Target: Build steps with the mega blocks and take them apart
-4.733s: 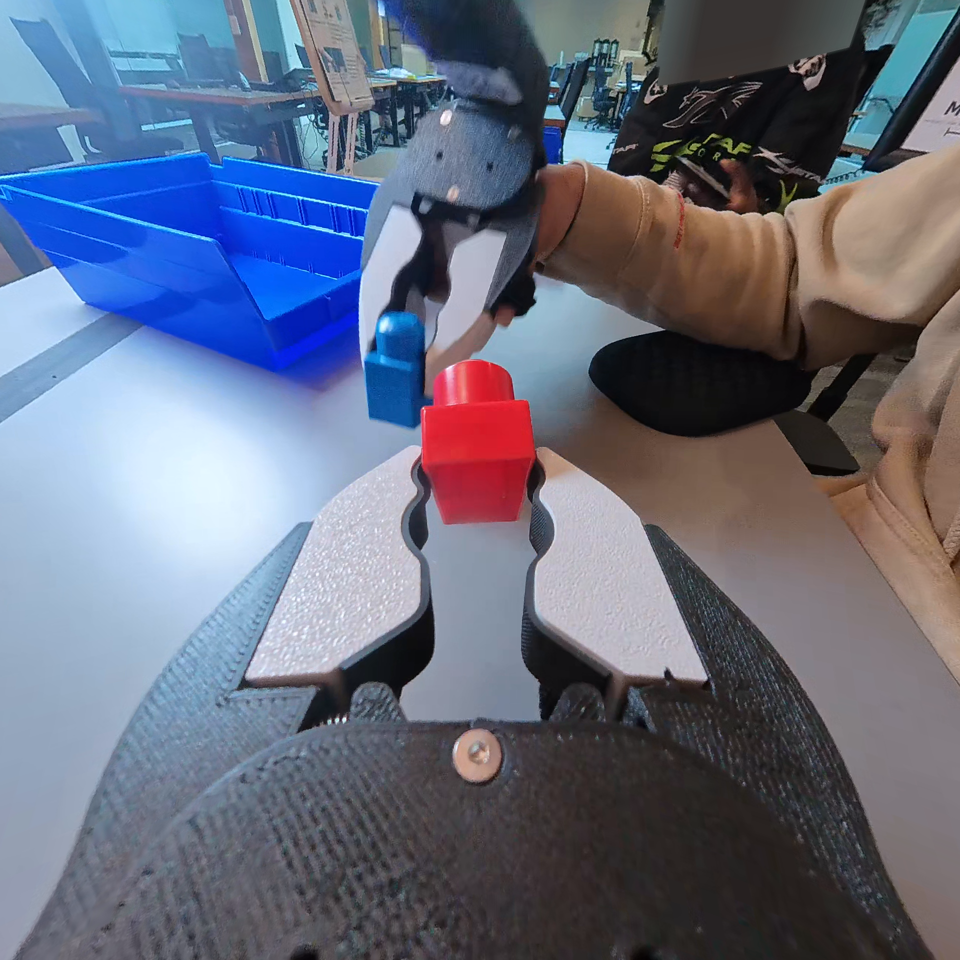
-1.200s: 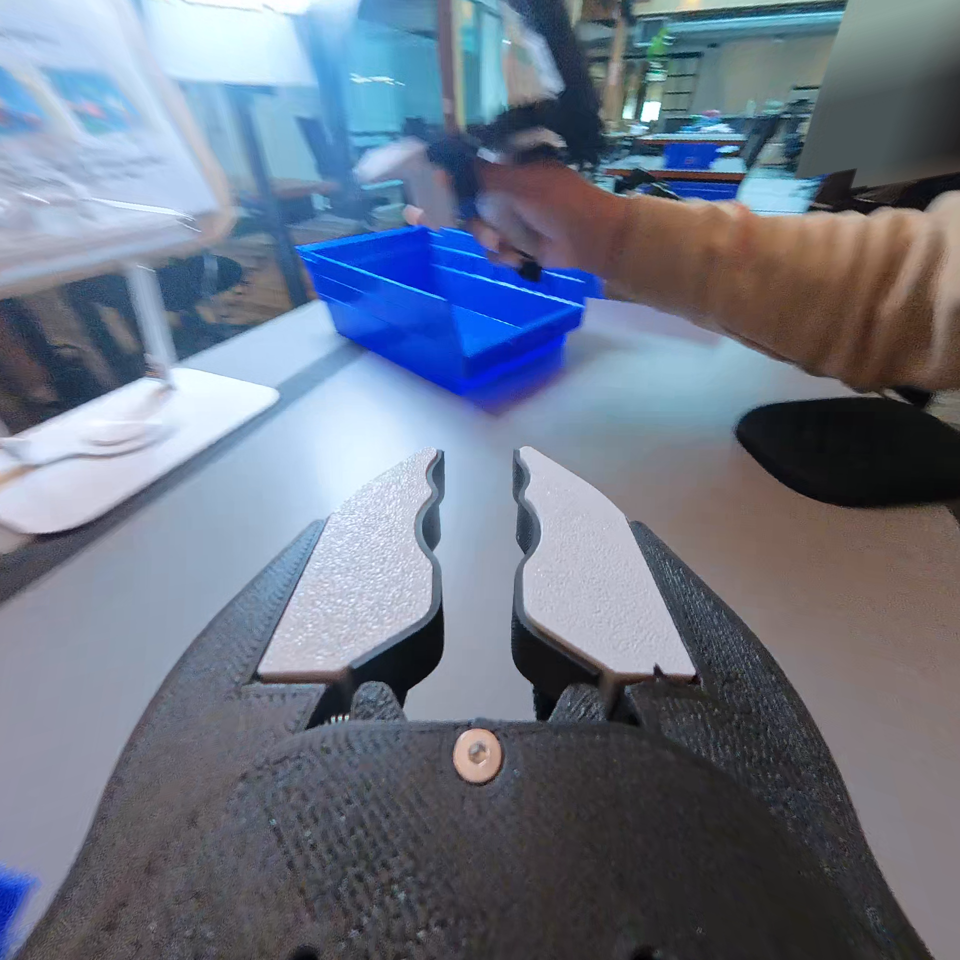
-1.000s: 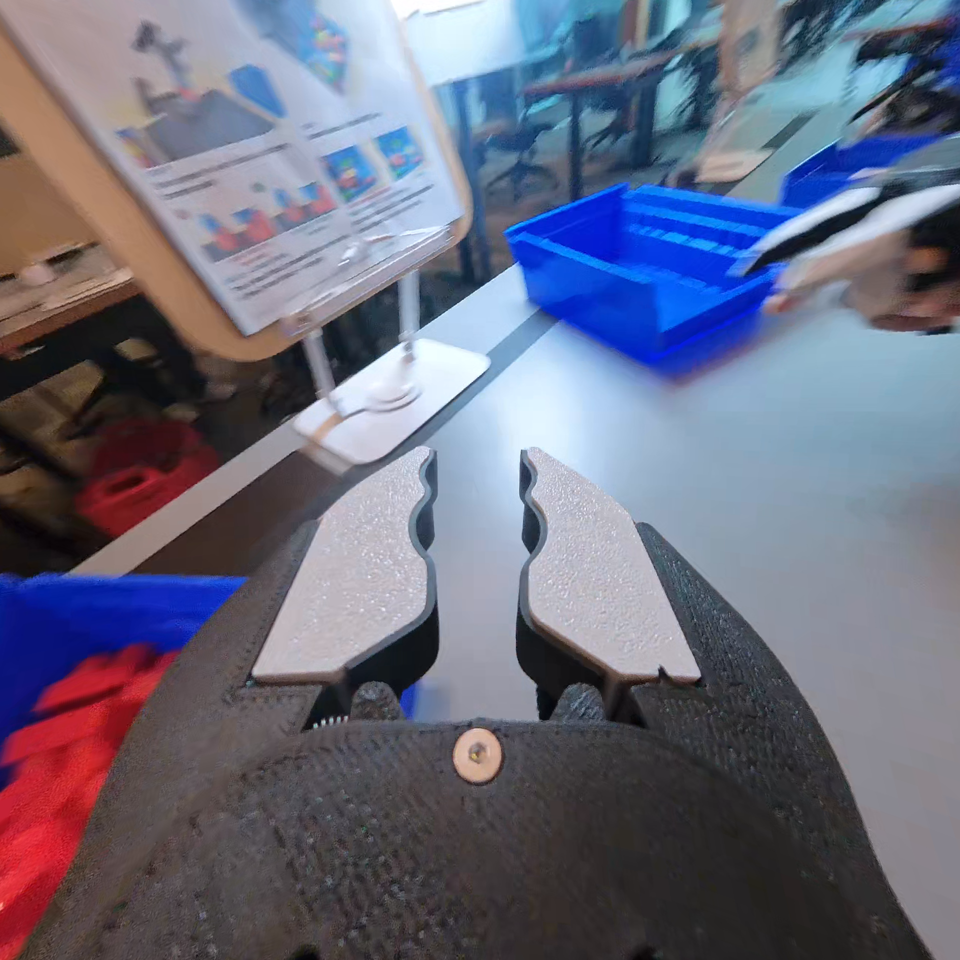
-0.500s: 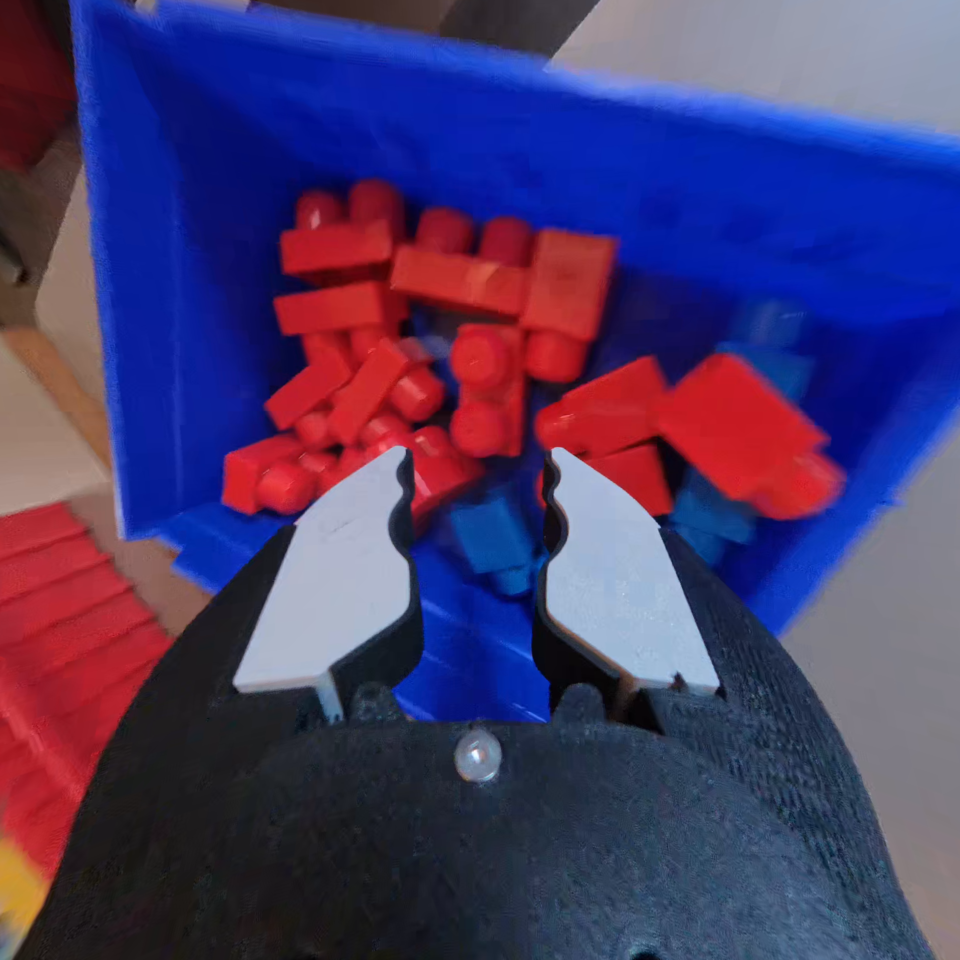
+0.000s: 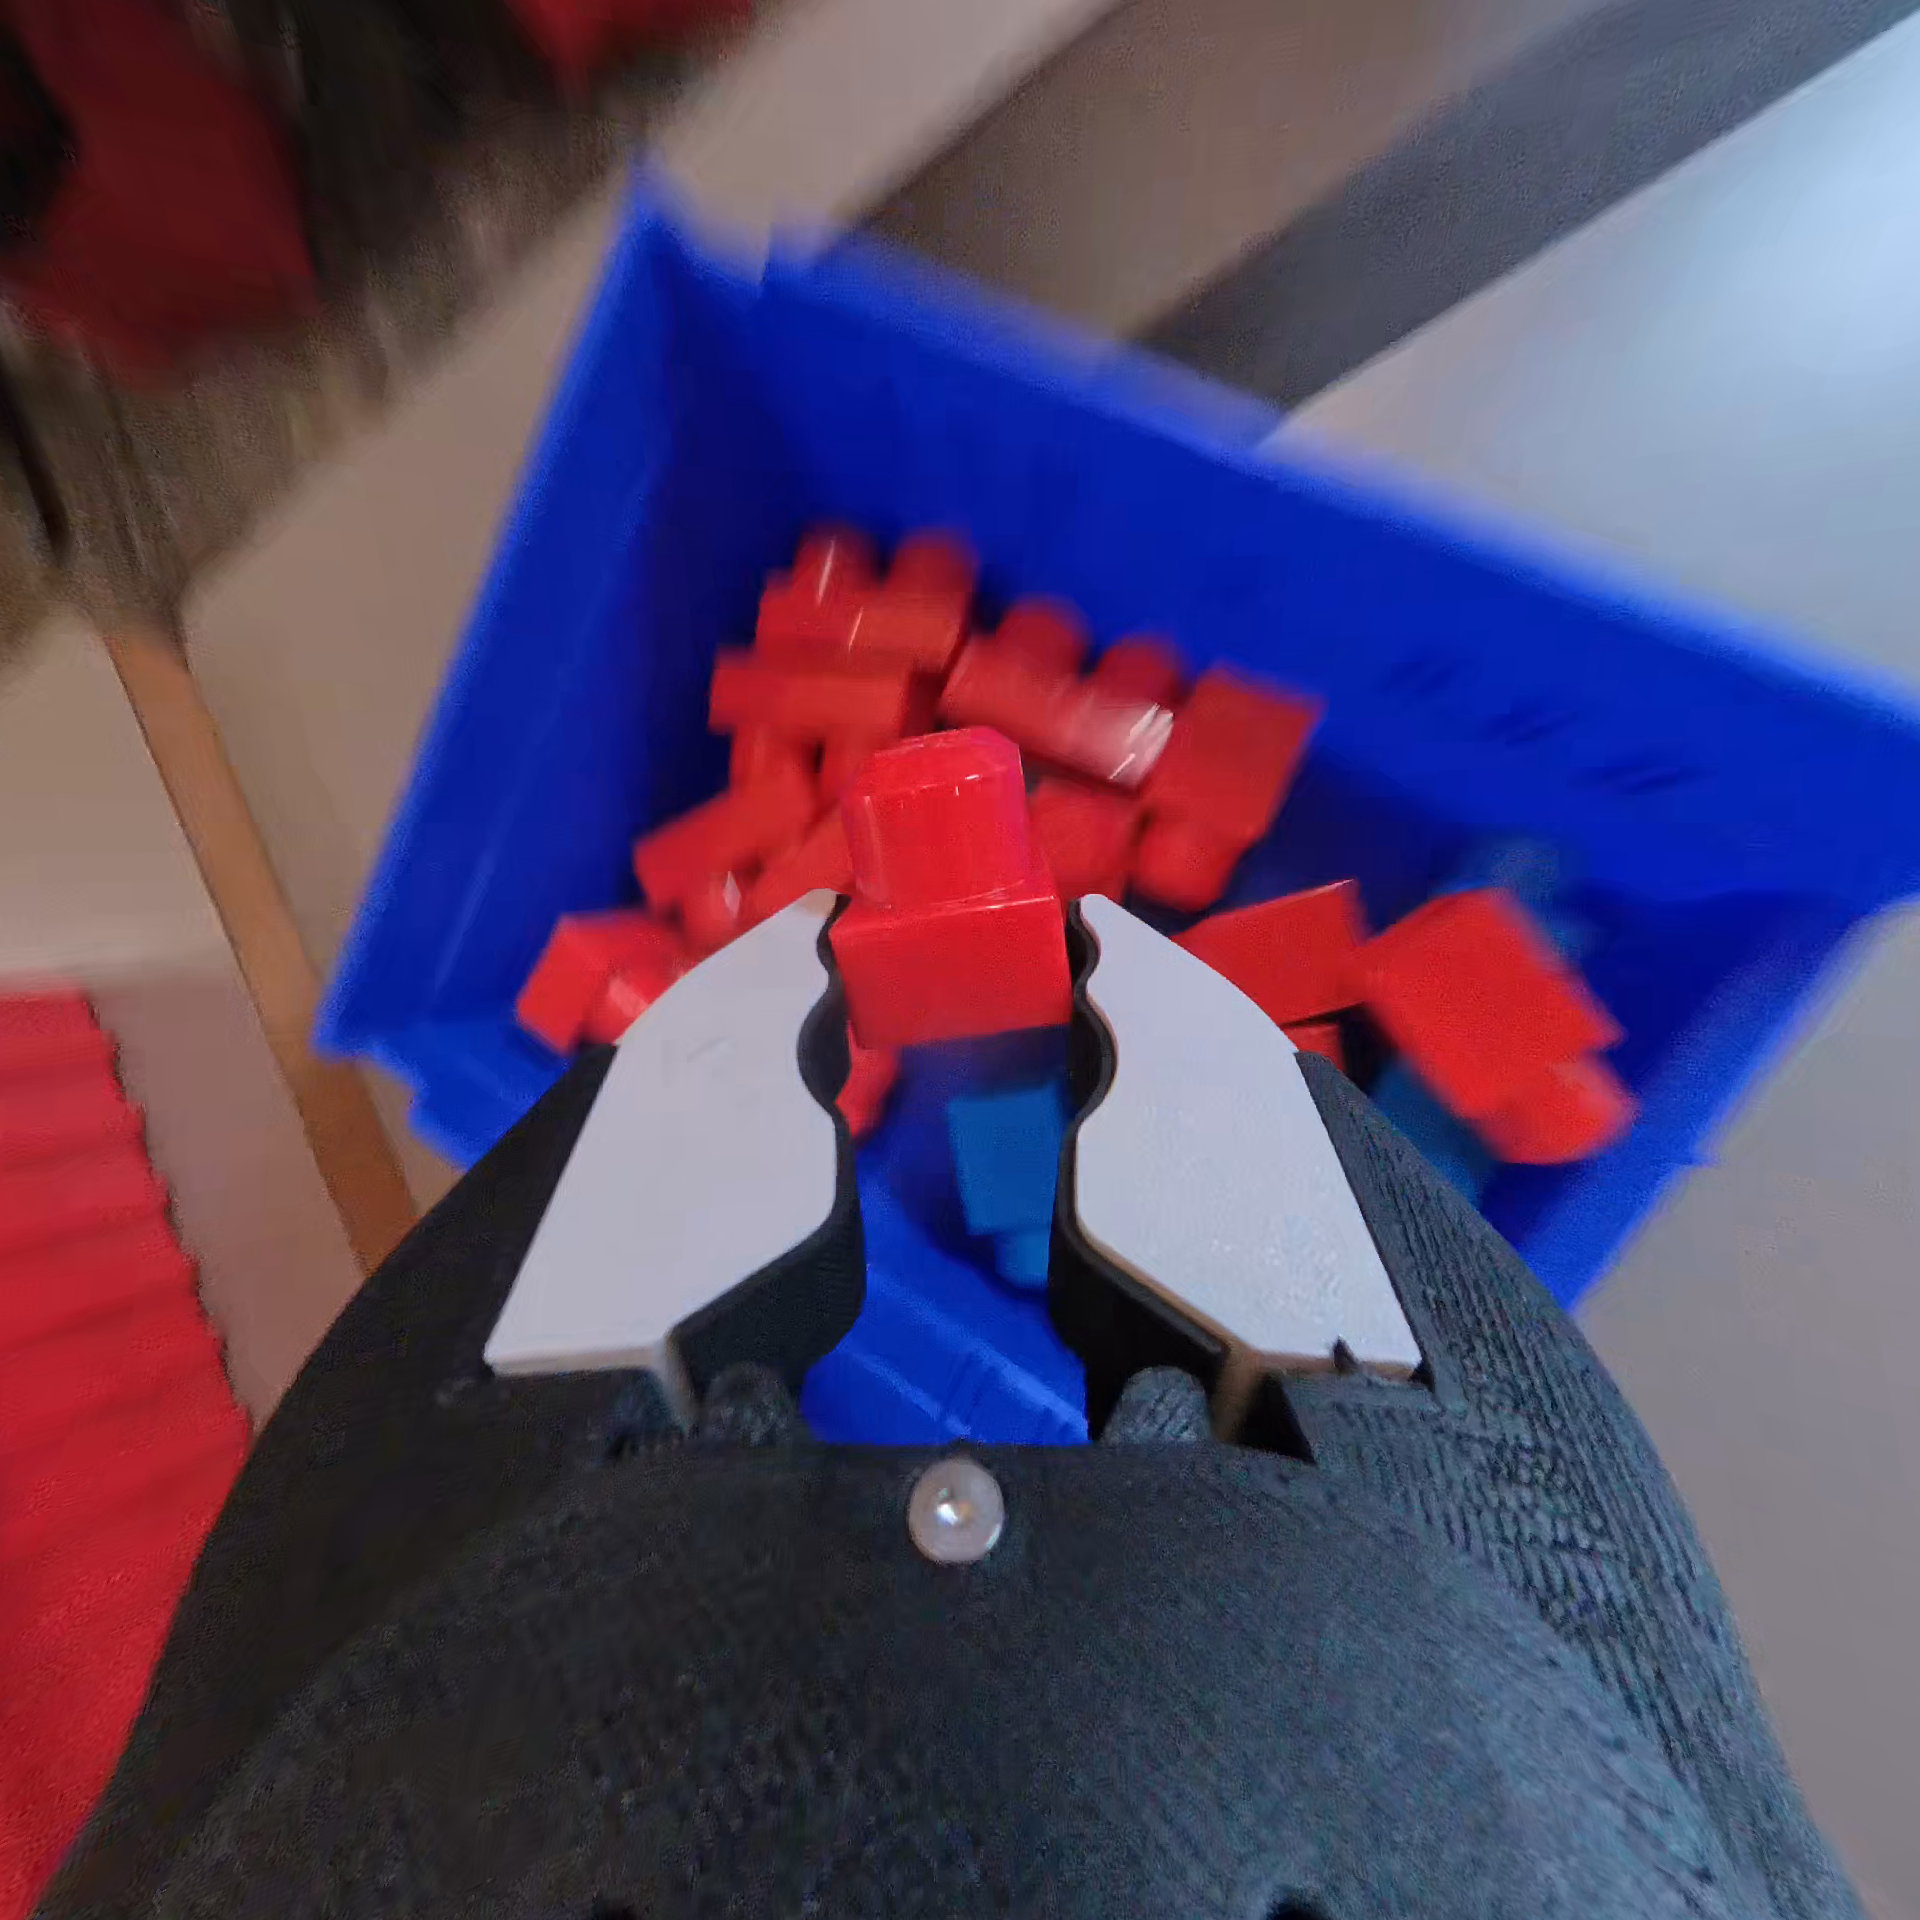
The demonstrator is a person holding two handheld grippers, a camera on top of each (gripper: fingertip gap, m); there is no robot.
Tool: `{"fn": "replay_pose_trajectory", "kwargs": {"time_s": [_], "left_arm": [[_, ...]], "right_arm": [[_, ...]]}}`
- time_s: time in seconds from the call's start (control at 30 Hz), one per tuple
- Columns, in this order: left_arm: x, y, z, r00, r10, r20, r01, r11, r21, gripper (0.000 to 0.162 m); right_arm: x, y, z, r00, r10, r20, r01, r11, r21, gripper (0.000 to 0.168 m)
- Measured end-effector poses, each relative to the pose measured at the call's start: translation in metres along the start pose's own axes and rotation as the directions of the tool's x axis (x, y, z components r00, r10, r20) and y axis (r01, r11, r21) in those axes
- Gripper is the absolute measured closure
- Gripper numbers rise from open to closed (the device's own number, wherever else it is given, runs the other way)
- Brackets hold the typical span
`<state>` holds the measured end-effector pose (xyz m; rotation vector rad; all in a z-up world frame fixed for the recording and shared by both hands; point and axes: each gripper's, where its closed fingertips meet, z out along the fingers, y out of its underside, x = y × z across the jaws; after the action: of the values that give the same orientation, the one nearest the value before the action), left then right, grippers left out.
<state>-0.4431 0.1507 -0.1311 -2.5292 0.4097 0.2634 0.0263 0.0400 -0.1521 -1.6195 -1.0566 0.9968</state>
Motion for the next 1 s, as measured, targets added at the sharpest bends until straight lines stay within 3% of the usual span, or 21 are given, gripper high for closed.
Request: {"fn": "replay_pose_trajectory", "kwargs": {"time_s": [0.03,0.1,0.2,0.3,0.4,0.5,0.6,0.7,0.77,0.87,0.97,1.0], "left_arm": [[0.019,-0.023,-0.022,0.997,0.058,-0.042,-0.051,0.987,0.155,0.122],[0.086,-0.059,-0.073,0.958,0.232,-0.171,-0.13,0.876,0.465,0.122],[0.217,-0.069,-0.151,0.795,0.516,-0.319,-0.053,0.583,0.811,0.123],[0.329,-0.043,-0.177,0.628,0.655,-0.421,0.099,0.469,0.878,0.123],[0.413,-0.015,-0.163,0.51,0.733,-0.449,0.12,0.457,0.881,0.123],[0.455,0.001,-0.15,0.432,0.759,-0.488,0.106,0.494,0.863,0.123],[0.462,0.011,-0.14,0.394,0.774,-0.496,0.039,0.525,0.85,0.123],[0.443,0.014,-0.125,0.426,0.765,-0.483,-0.04,0.549,0.835,0.113],[0.402,-0.003,-0.125,0.546,0.72,-0.429,-0.044,0.536,0.843,0.115],[0.298,-0.042,-0.128,0.785,0.568,-0.246,-0.14,0.55,0.823,0.121],[0.178,-0.059,-0.113,0.927,0.349,-0.137,-0.176,0.729,0.662,0.12],[0.146,-0.056,-0.102,0.949,0.291,-0.123,-0.169,0.796,0.581,0.117]], "right_arm": [[-0.003,-0.001,0.001,1.0,-0.012,0.016,0.012,1.0,0.011,0.142],[-0.011,-0.006,0.004,0.998,-0.04,0.055,0.038,0.998,0.042,0.138],[-0.029,-0.012,0.011,0.99,-0.053,0.133,0.043,0.996,0.074,0.123],[-0.051,-0.016,0.014,0.976,-0.064,0.208,0.044,0.994,0.099,0.106],[-0.072,-0.02,0.012,0.954,-0.047,0.296,0.014,0.994,0.113,0.099],[-0.091,-0.001,0.012,0.912,-0.046,0.407,0.053,0.999,-0.007,0.131],[-0.094,0.021,0.011,0.902,-0.102,0.419,0.164,0.98,-0.116,0.132],[-0.074,0.038,0.012,0.918,-0.178,0.354,0.265,0.94,-0.217,0.132],[-0.047,0.06,0.014,0.935,-0.228,0.27,0.317,0.88,-0.354,0.131],[-0.011,0.08,0.015,0.948,-0.288,0.134,0.316,0.811,-0.492,0.131],[0.008,0.086,0.017,0.943,-0.327,0.063,0.31,0.79,-0.529,0.13],[0.015,0.085,0.017,0.932,-0.361,0.033,0.324,0.788,-0.524,0.121]]}}
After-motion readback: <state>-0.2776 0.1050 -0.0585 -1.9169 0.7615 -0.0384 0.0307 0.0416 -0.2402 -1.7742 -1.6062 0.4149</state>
